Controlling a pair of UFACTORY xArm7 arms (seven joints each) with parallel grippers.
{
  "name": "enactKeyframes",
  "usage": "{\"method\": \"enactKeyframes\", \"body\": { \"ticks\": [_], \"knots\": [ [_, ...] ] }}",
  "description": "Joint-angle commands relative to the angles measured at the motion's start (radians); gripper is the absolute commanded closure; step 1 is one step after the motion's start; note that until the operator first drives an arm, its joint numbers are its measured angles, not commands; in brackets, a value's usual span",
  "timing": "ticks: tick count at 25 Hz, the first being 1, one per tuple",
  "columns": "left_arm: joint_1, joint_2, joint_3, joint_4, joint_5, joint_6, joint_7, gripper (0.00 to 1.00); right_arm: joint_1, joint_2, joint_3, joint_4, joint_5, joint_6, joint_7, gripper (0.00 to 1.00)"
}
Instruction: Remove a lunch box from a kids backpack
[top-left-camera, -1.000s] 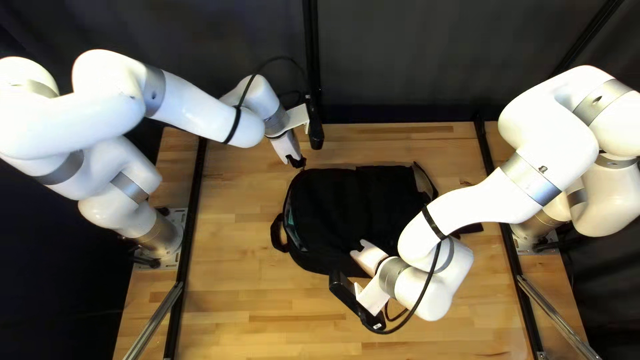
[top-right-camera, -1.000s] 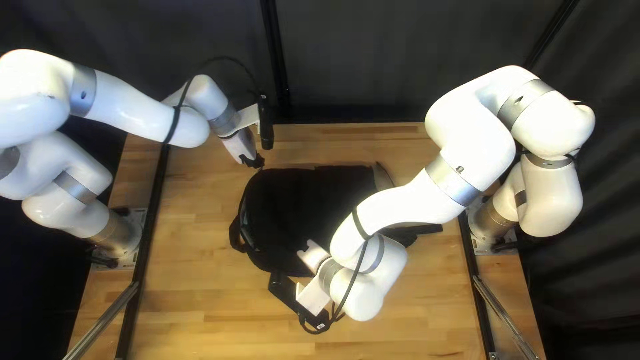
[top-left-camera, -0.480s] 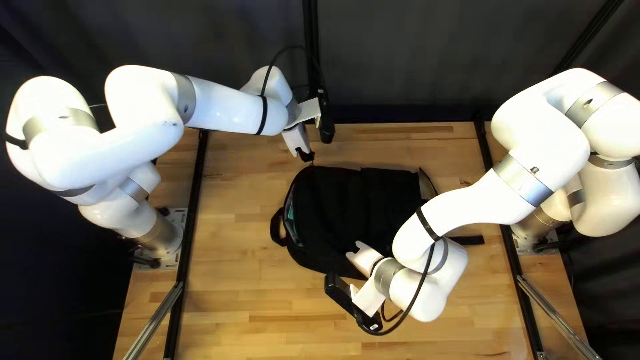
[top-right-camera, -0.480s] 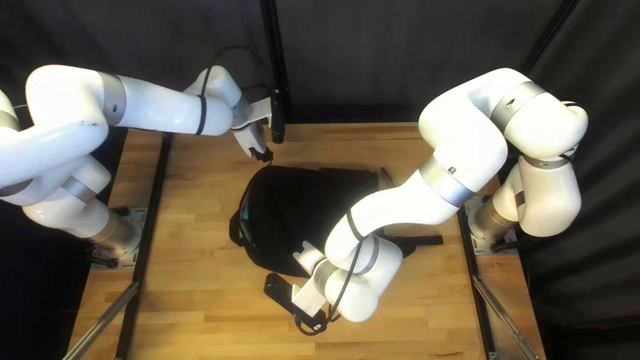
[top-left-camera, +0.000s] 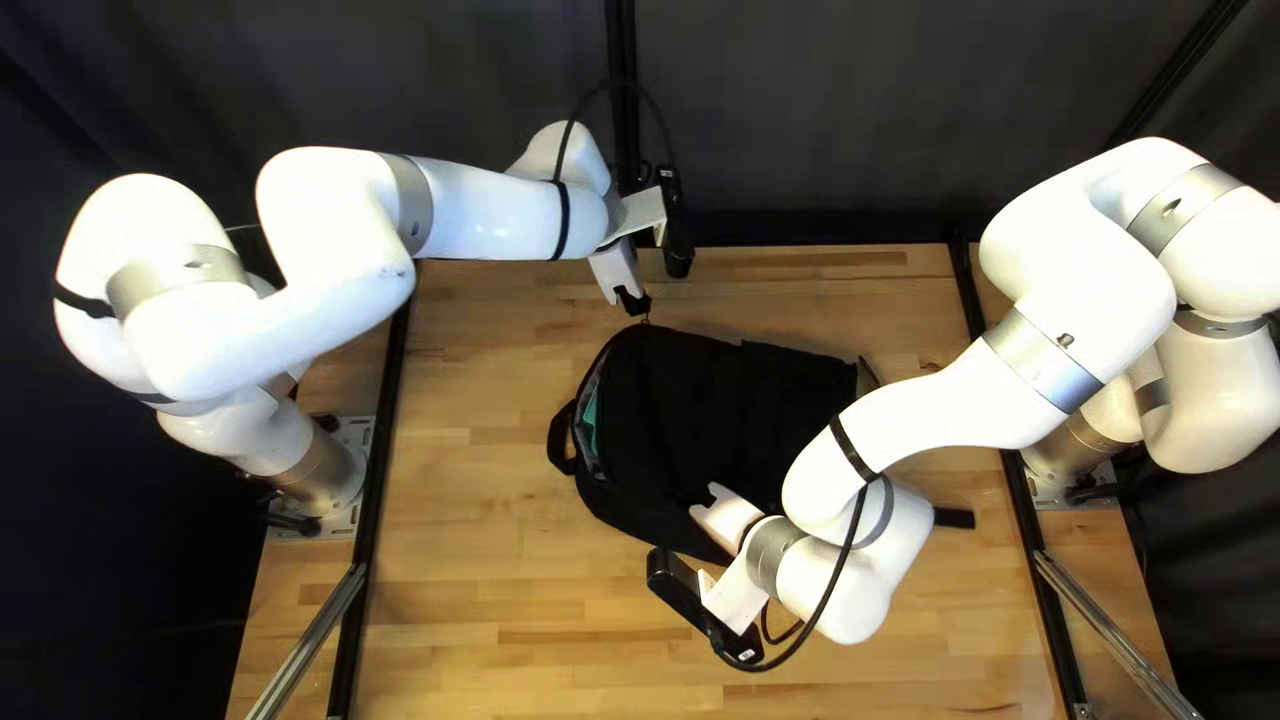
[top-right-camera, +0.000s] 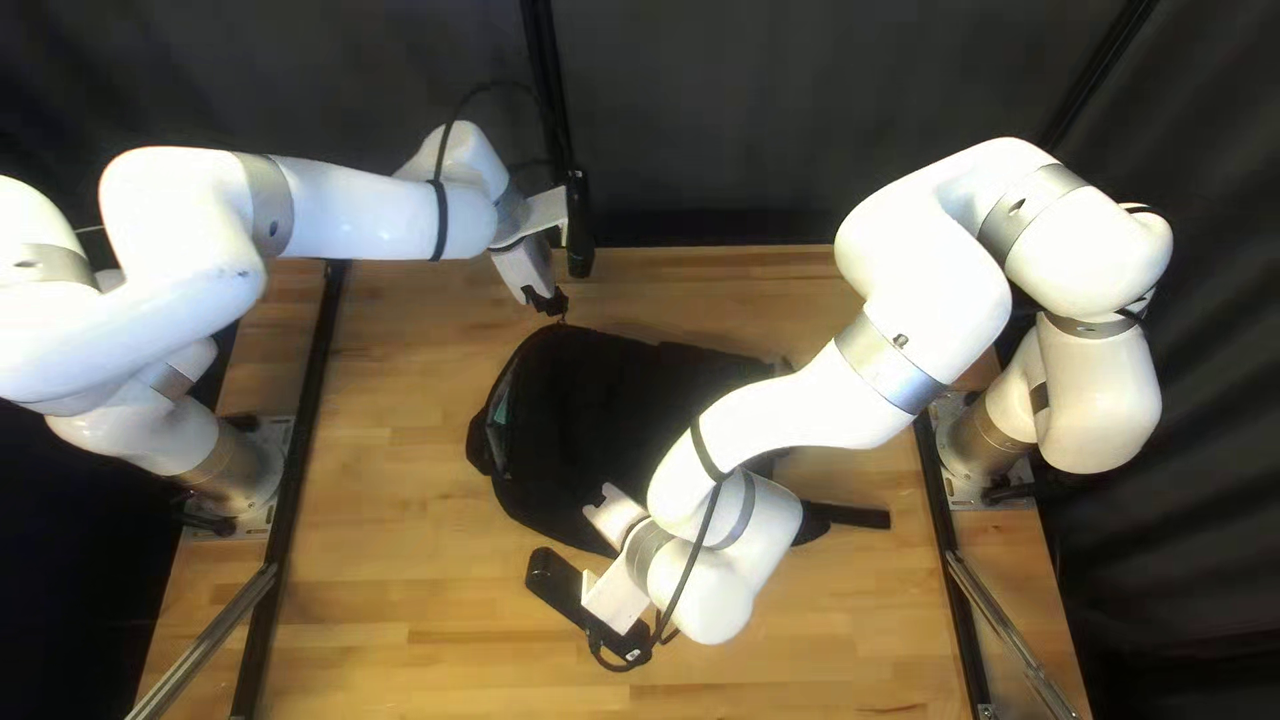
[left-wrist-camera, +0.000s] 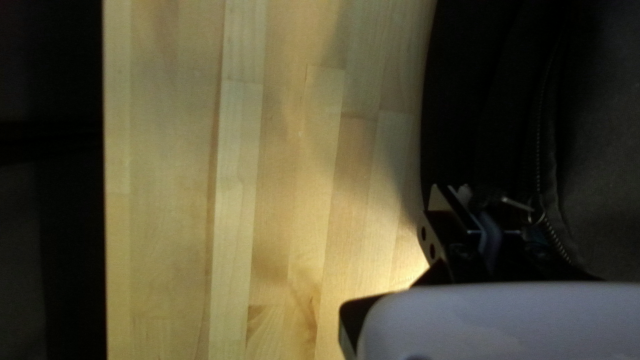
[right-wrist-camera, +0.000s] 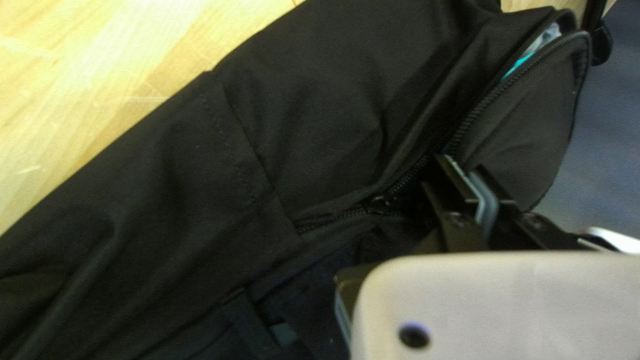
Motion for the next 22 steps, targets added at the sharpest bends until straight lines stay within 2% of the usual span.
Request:
{"method": "enactKeyframes", "body": {
  "ticks": [1,2,3,4,5,6,7,8,9,12,14,18,22],
  "knots": [
    [-0.098,-0.173,0.098,-0.089,0.207,-0.058,-0.121,0.00,-0.001,-0.005,0.001,-0.002,0.005,0.002,-0.002,1.00],
    [-0.112,-0.251,0.111,-0.120,0.317,-0.084,-0.195,0.00,-0.002,-0.008,0.001,-0.004,0.007,0.003,-0.003,1.00],
    [-0.064,-0.370,0.064,-0.163,0.492,-0.106,-0.315,0.00,-0.004,-0.013,0.003,-0.008,0.010,0.002,-0.004,1.00],
    [0.021,-0.456,-0.014,-0.199,0.617,-0.108,-0.404,0.00,-0.006,-0.025,0.005,-0.018,0.016,0.002,-0.006,1.00],
    [0.069,-0.495,-0.058,-0.218,0.671,-0.104,-0.444,0.00,-0.006,-0.031,0.007,-0.024,0.020,0.004,-0.006,1.00],
    [0.156,-0.566,-0.138,-0.255,0.758,-0.094,-0.510,0.00,-0.007,-0.038,0.009,-0.030,0.023,0.004,-0.008,1.00],
    [0.212,-0.613,-0.189,-0.283,0.810,-0.083,-0.550,0.00,-0.008,-0.050,0.012,-0.040,0.030,0.006,-0.012,1.00],
    [0.242,-0.644,-0.217,-0.301,0.840,-0.077,-0.575,0.00,-0.009,-0.055,0.013,-0.045,0.034,0.007,-0.014,1.00],
    [0.311,-0.717,-0.281,-0.348,0.902,-0.059,-0.628,0.00,-0.010,-0.068,0.017,-0.059,0.044,0.009,-0.018,1.00],
    [0.410,-0.844,-0.388,-0.442,0.985,-0.035,-0.724,0.00,-0.014,-0.095,0.024,-0.093,0.066,0.014,-0.026,1.00],
    [0.448,-0.909,-0.444,-0.495,1.013,-0.026,-0.776,0.00,-0.015,-0.117,0.030,-0.117,0.086,0.021,-0.032,1.00],
    [0.472,-0.973,-0.521,-0.559,1.033,-0.020,-0.851,0.00,-0.020,-0.191,0.045,-0.185,0.141,0.032,-0.046,1.00],
    [0.453,-0.973,-0.576,-0.584,1.025,-0.037,-0.908,0.00,-0.030,-0.345,0.050,-0.329,0.230,0.000,-0.093,1.00]
  ]
}}
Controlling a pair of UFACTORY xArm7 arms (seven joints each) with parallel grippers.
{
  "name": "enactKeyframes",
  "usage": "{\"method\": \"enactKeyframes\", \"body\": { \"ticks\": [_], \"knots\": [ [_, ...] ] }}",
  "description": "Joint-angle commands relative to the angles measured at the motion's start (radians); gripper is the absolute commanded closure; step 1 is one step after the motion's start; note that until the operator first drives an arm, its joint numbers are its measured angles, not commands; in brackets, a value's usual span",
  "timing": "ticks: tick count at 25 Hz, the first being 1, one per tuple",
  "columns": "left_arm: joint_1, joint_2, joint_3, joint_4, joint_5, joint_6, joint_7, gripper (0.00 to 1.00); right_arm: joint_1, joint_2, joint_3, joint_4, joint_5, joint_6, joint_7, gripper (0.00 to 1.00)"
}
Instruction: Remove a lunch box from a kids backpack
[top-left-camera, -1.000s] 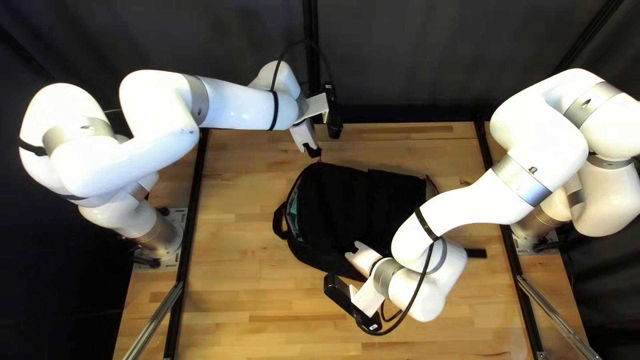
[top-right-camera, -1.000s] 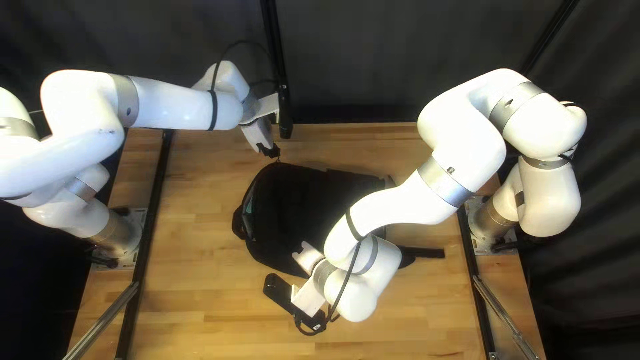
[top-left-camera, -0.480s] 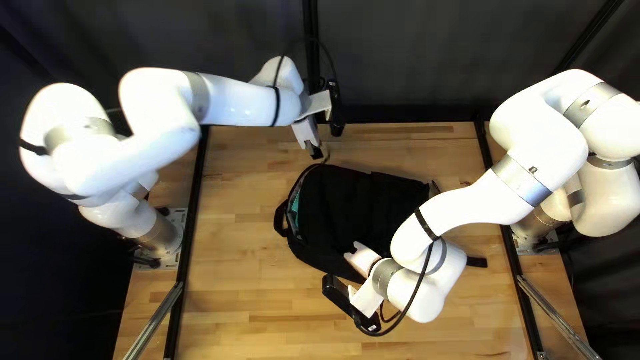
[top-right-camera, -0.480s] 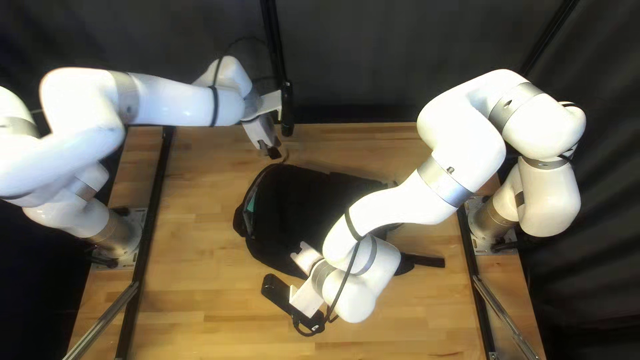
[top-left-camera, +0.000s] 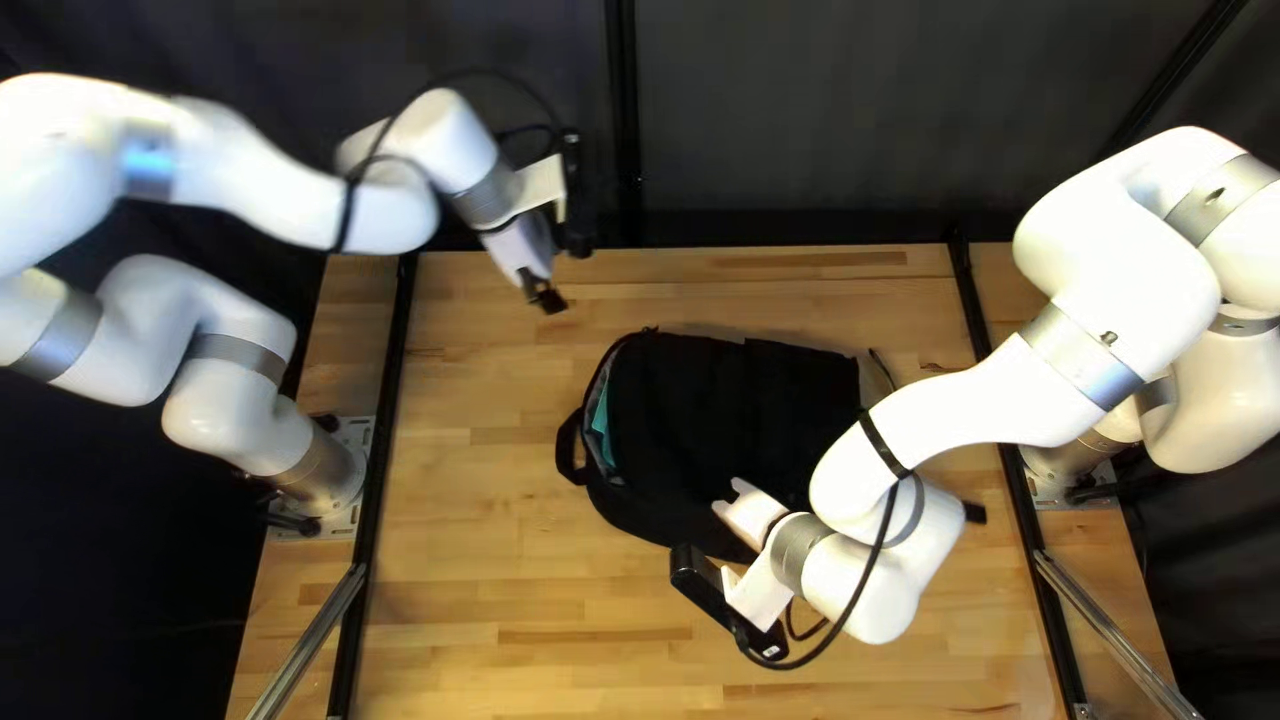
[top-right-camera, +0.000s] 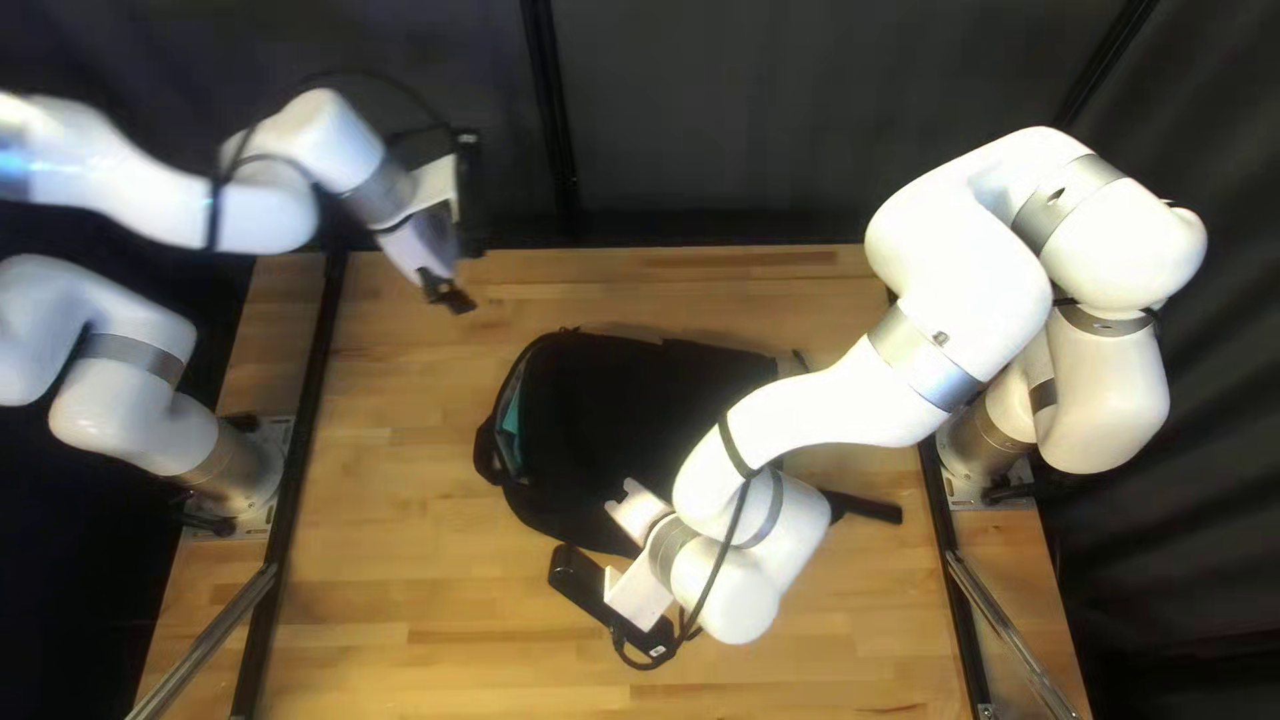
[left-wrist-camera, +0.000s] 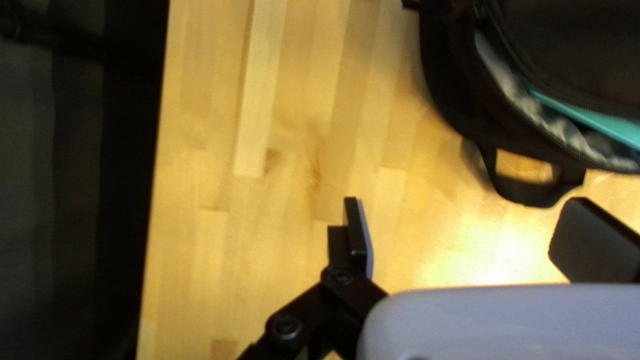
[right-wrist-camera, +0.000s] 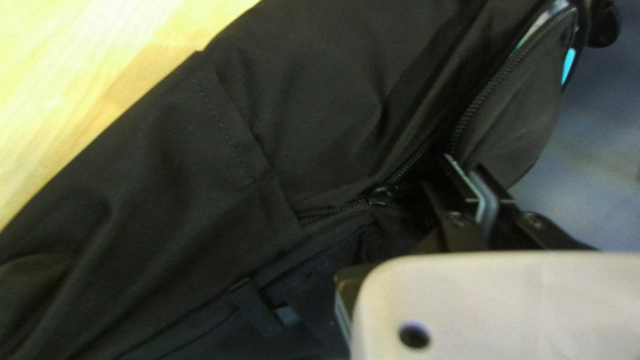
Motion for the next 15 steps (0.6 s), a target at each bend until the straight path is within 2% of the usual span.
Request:
{"method": "enactKeyframes", "body": {
  "ticks": [1,4,12,13,14,15],
  "knots": [
    [-0.017,0.003,-0.043,-0.016,-0.006,-0.012,-0.044,0.00,-0.009,-0.134,0.005,-0.125,0.081,-0.025,-0.049,1.00],
    [-0.032,0.014,-0.066,0.005,-0.010,0.000,-0.060,0.00,0.000,-0.234,-0.002,-0.210,0.148,-0.048,-0.095,1.00],
    [-0.064,0.053,-0.110,0.081,-0.014,0.064,-0.073,0.00,0.030,-0.356,-0.023,-0.337,0.263,-0.089,-0.173,1.00],
    [-0.064,0.054,-0.112,0.084,-0.014,0.068,-0.072,0.00,0.030,-0.355,-0.025,-0.336,0.271,-0.090,-0.179,0.18],
    [-0.065,0.056,-0.114,0.090,-0.012,0.076,-0.071,0.00,0.030,-0.349,-0.025,-0.326,0.277,-0.082,-0.181,0.00],
    [-0.063,0.053,-0.117,0.093,-0.009,0.084,-0.071,0.00,0.027,-0.324,-0.019,-0.288,0.281,-0.053,-0.179,0.00]
  ]
}}
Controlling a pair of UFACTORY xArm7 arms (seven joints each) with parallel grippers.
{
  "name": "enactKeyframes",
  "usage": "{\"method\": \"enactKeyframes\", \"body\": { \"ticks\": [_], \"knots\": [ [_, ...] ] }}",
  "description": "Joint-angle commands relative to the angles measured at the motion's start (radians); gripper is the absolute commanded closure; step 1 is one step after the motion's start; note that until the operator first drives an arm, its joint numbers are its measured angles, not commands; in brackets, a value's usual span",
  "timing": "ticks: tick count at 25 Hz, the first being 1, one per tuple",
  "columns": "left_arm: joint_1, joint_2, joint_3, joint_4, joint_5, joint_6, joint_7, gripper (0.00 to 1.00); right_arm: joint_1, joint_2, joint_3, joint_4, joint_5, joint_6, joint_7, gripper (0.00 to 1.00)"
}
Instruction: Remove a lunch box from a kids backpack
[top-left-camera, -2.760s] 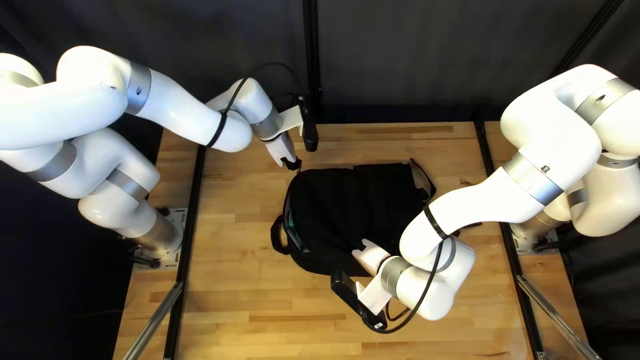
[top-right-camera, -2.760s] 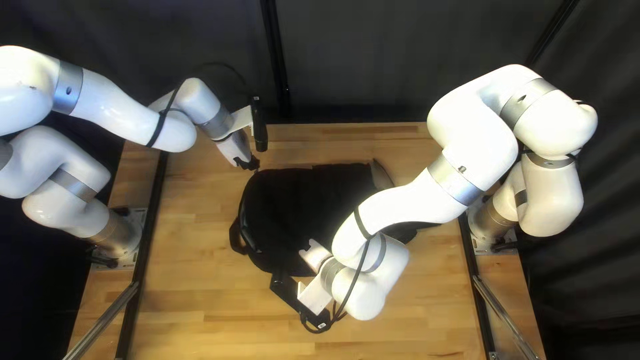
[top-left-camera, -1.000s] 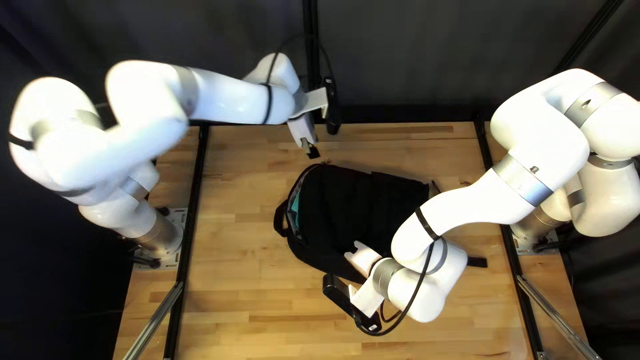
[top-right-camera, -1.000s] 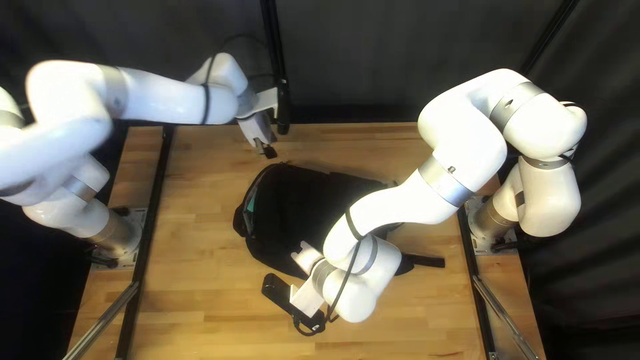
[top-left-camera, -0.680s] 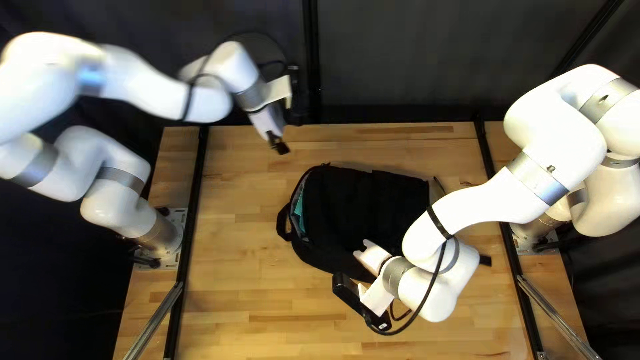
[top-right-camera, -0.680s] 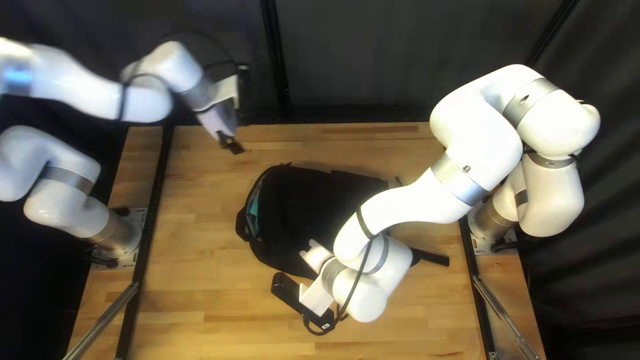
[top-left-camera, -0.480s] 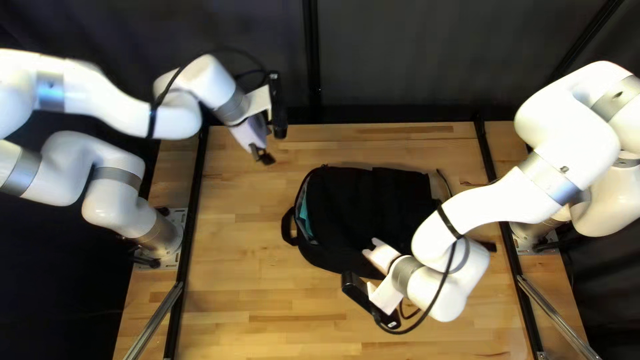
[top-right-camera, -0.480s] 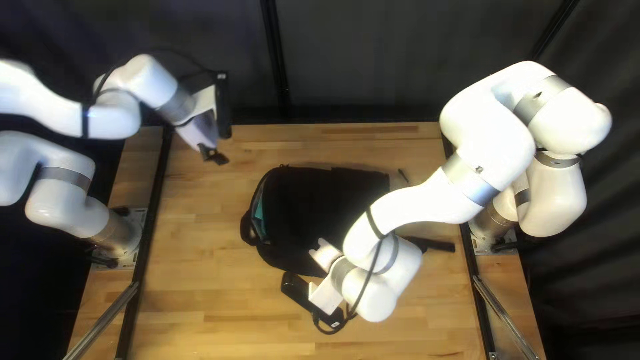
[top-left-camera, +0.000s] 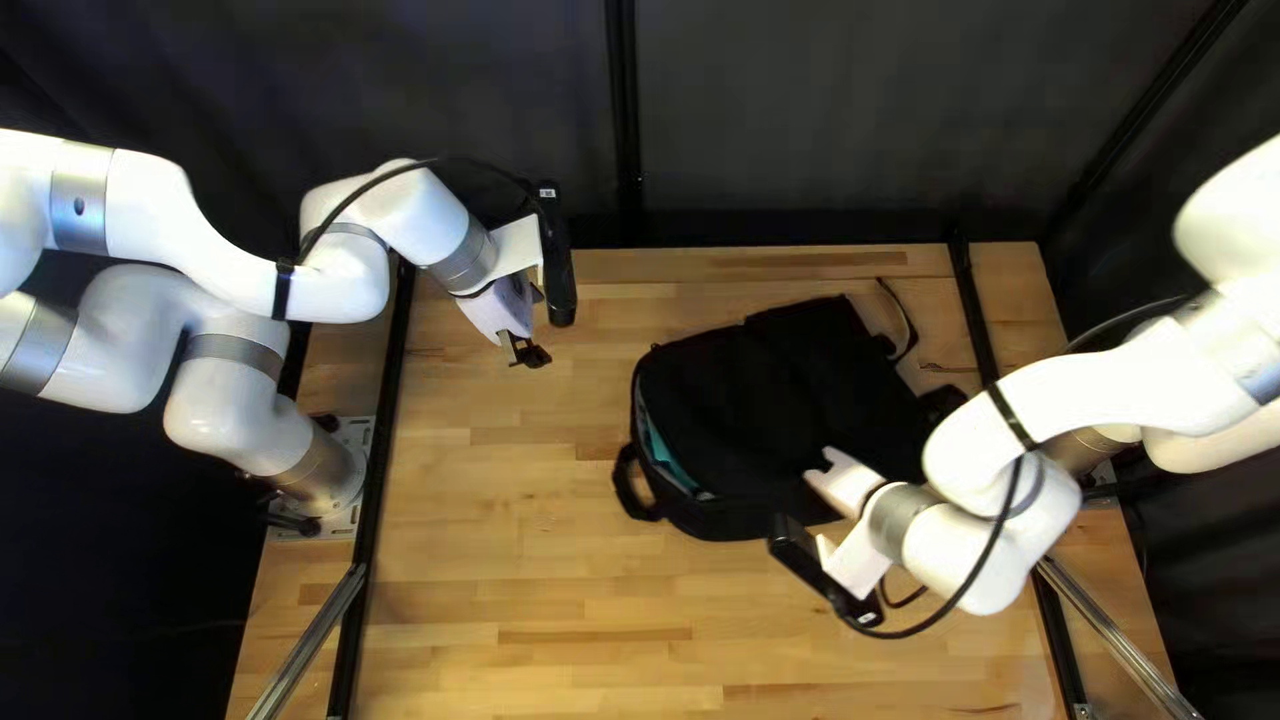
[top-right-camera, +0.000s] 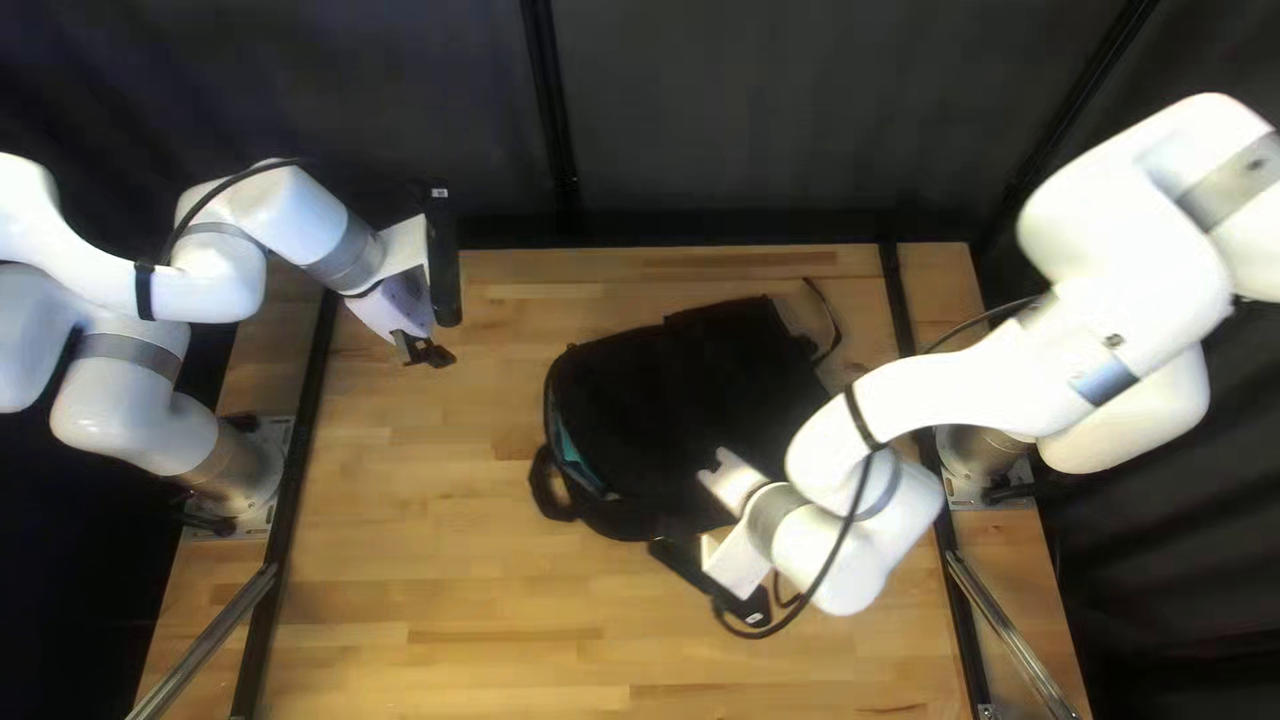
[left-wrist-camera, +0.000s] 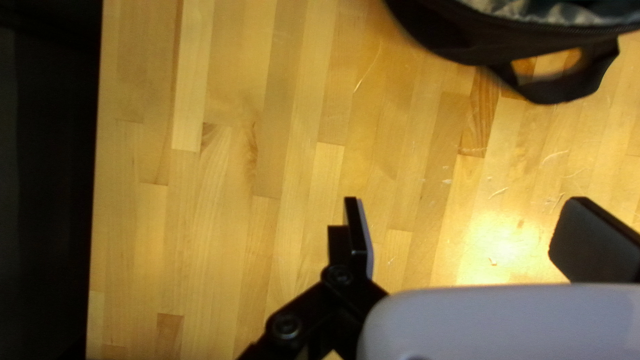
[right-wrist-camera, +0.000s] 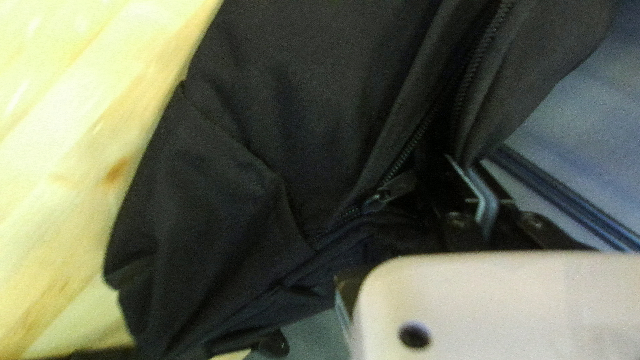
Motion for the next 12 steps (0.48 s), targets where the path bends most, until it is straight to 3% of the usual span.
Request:
{"method": "enactKeyframes", "body": {
  "ticks": [1,7,12],
  "knots": [
    [0.000,-0.002,-0.011,0.015,0.007,0.029,0.000,0.00,-0.002,0.039,0.005,0.067,0.030,0.054,-0.010,0.00],
    [0.018,-0.063,-0.048,0.015,0.024,0.109,-0.016,0.00,0.008,0.283,0.026,0.421,0.032,0.303,0.119,0.00],
    [0.028,-0.100,-0.067,-0.011,0.032,0.132,-0.032,0.00,0.069,0.533,-0.022,0.658,-0.039,0.381,0.244,0.00]
  ]
}}
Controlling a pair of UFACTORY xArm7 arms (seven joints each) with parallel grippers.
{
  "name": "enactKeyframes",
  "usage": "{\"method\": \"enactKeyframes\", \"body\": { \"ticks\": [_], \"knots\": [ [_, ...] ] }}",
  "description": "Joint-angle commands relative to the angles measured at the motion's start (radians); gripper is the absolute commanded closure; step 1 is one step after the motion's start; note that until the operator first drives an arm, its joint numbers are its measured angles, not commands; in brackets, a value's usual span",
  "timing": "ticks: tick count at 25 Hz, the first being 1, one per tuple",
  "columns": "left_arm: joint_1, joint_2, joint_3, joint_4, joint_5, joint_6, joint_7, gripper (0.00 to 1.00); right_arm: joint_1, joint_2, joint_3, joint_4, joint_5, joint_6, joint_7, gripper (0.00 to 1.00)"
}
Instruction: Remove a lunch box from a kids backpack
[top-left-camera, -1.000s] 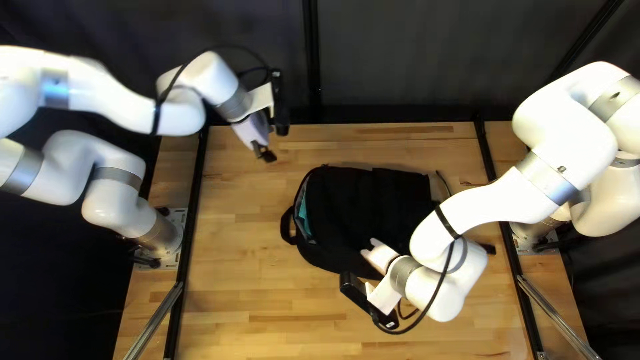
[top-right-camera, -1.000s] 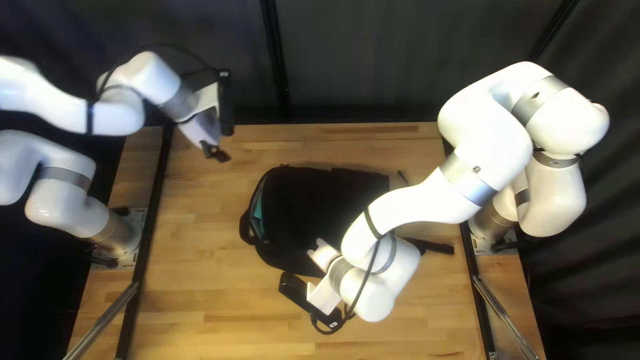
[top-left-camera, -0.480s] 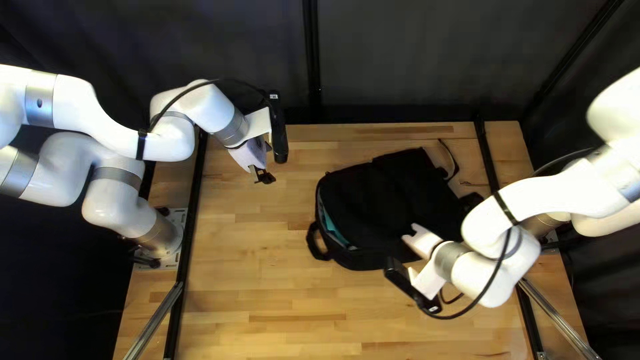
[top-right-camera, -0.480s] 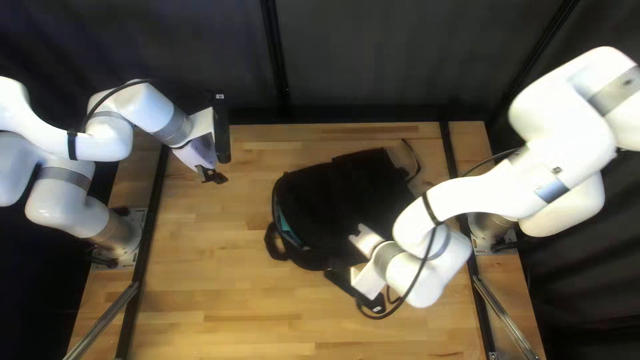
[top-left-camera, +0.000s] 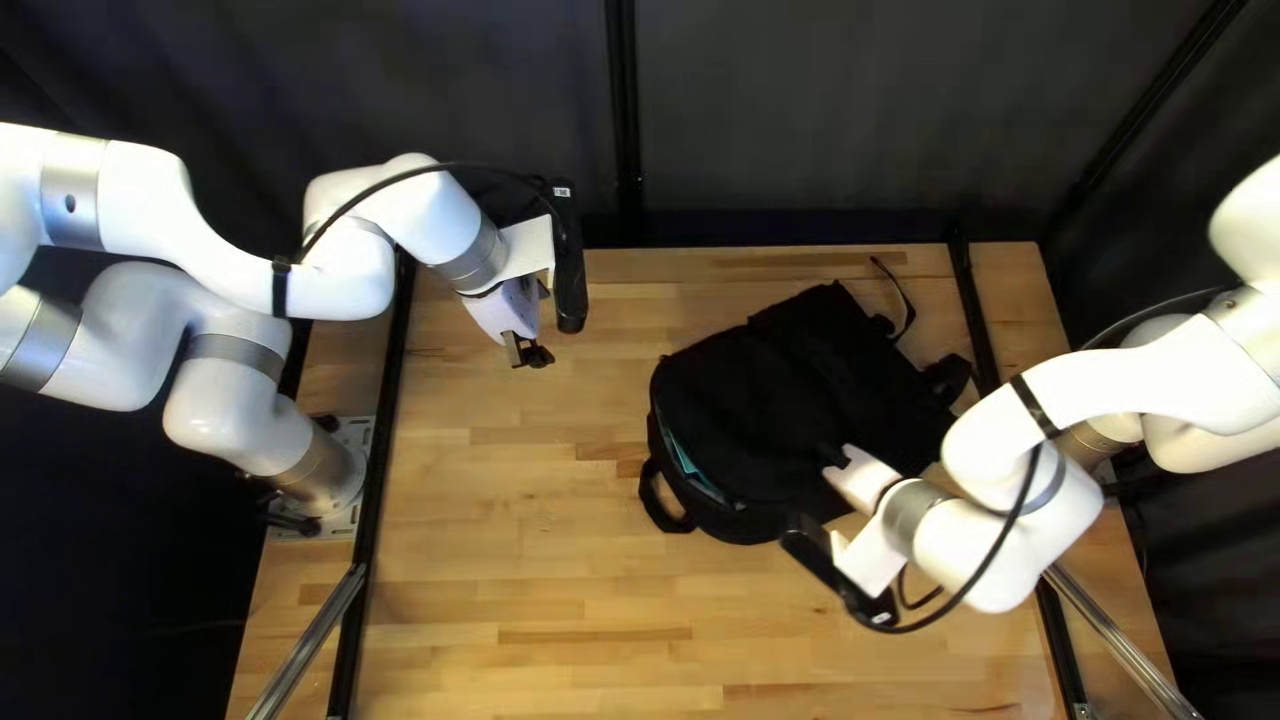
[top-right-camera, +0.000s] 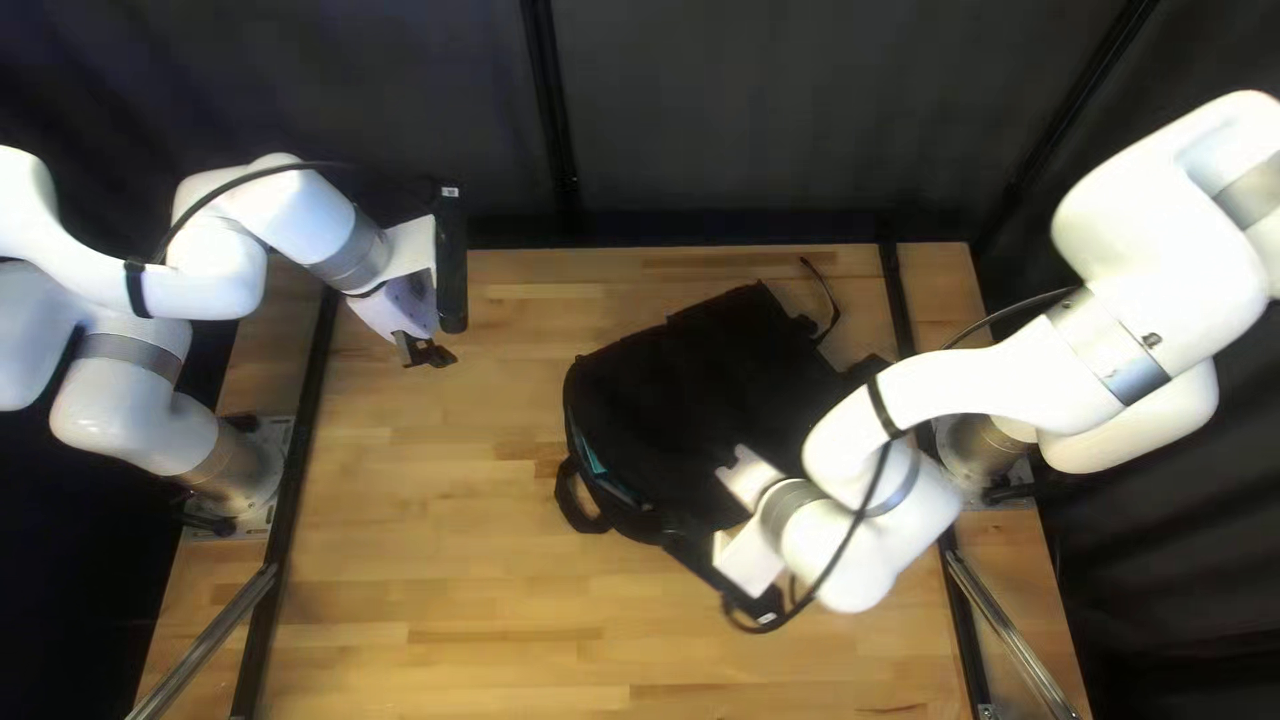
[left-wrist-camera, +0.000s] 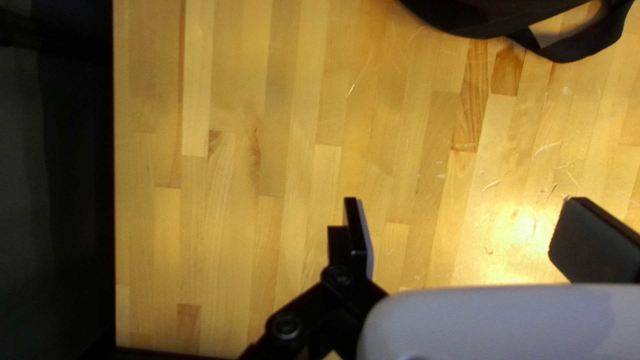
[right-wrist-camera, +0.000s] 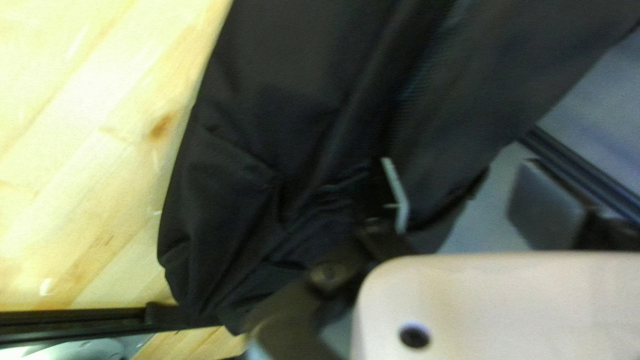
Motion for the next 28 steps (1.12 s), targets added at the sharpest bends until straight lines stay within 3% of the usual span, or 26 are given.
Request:
{"method": "enactKeyframes", "body": {
  "ticks": [1,5,13,28],
  "knots": [
    [0.007,-0.025,-0.014,-0.021,0.006,0.013,-0.013,0.00,0.052,0.216,-0.045,0.209,-0.060,0.076,0.118,0.00],
    [0.017,-0.053,-0.025,-0.052,0.011,0.011,-0.028,0.00,0.045,0.280,-0.069,0.280,-0.046,0.062,0.186,0.00],
    [0.030,-0.089,-0.031,-0.092,0.017,0.002,-0.044,0.00,0.000,0.274,-0.090,0.223,-0.033,-0.027,0.265,0.00],
    [0.034,-0.105,-0.033,-0.108,0.017,-0.008,-0.051,0.00,0.012,0.272,-0.127,0.240,-0.094,0.024,0.327,0.00]
  ]
}}
